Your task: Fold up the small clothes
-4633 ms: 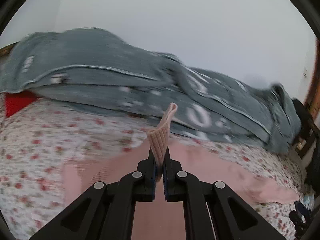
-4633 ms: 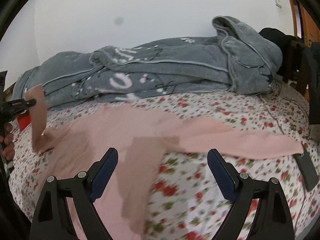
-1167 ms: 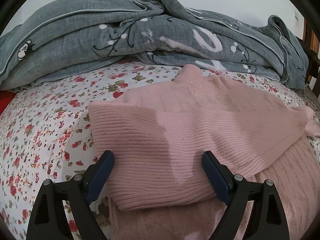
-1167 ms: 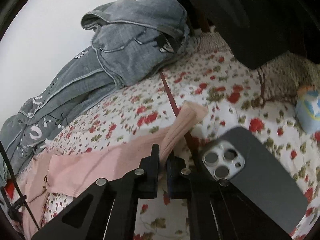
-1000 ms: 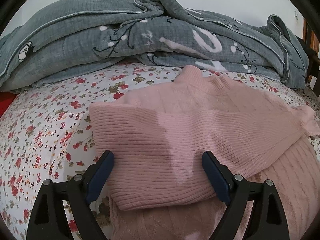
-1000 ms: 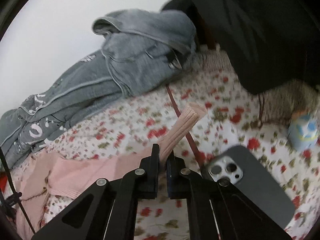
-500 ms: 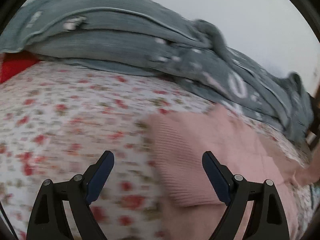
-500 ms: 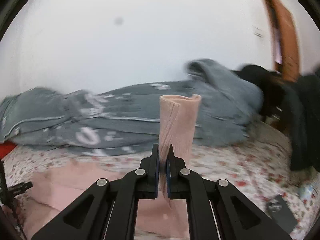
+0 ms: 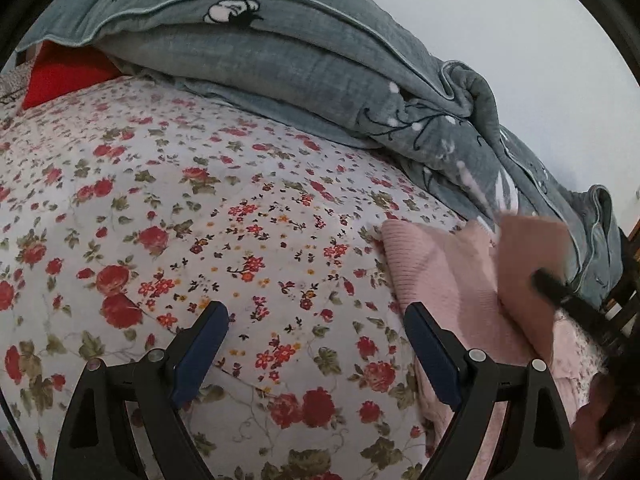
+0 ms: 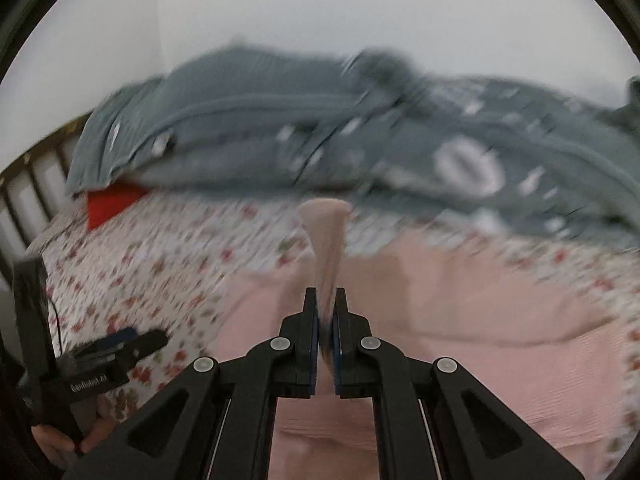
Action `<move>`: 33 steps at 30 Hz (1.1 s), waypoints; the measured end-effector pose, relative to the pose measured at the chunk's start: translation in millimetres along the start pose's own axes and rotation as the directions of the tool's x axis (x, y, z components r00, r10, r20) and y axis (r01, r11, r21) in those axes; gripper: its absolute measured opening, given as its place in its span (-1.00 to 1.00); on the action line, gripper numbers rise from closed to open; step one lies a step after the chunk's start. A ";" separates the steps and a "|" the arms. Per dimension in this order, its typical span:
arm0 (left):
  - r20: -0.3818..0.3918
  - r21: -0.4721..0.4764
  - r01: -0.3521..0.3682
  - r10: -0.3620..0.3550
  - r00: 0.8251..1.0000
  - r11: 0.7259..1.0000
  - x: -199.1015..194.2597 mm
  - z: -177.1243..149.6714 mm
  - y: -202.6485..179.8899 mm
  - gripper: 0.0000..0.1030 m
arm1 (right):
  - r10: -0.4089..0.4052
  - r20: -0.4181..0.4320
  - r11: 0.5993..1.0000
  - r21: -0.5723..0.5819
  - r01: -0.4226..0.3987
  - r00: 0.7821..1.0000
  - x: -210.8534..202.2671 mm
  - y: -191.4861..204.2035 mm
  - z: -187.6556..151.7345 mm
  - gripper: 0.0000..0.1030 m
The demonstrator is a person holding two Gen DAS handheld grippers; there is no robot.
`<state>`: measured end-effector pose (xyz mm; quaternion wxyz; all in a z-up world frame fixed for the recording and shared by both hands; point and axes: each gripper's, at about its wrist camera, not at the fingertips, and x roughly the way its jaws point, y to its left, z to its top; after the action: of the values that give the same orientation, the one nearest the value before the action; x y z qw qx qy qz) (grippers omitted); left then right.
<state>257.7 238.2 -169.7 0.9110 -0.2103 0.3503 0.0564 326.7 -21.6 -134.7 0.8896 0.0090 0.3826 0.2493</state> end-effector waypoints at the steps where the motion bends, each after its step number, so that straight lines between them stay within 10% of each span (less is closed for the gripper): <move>1: 0.005 0.006 -0.011 0.011 1.000 1.000 -0.9 -0.8 -1.1 0.74 | 0.010 -0.019 1.000 -0.002 -0.010 1.000 7.3 4.7 -2.5 -0.88; 7: 0.021 0.059 0.021 -0.022 1.000 0.998 -5.8 -4.7 -8.1 0.74 | 0.186 -0.101 0.982 0.008 -0.187 0.977 -3.2 -0.9 -10.0 -0.34; 16: -0.041 0.243 0.206 -0.202 0.979 0.948 -15.1 -6.4 -78.6 0.70 | -0.030 0.042 0.999 -0.012 0.030 0.999 -121.4 -108.8 -48.8 -0.10; 21: -0.077 0.319 0.127 -0.108 0.991 0.939 11.5 -8.3 -110.7 0.05 | -0.154 0.022 0.988 0.024 0.153 0.988 -148.5 -171.2 -90.6 -0.10; 30: -0.149 0.299 0.098 -0.056 0.987 0.949 38.2 -13.5 -115.8 0.03 | -0.054 0.094 0.986 0.164 0.038 0.994 -169.7 -235.1 -133.1 -0.10; 33: -0.130 0.344 0.081 -0.038 0.991 0.936 36.2 -17.9 -122.7 -0.75 | -0.022 0.099 0.978 0.207 0.001 0.995 -167.3 -243.0 -132.6 -0.10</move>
<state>304.4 118.0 -163.5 0.9121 -0.0594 0.4030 -0.0471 244.5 -332.9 -165.6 0.9034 0.1118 0.3610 0.2024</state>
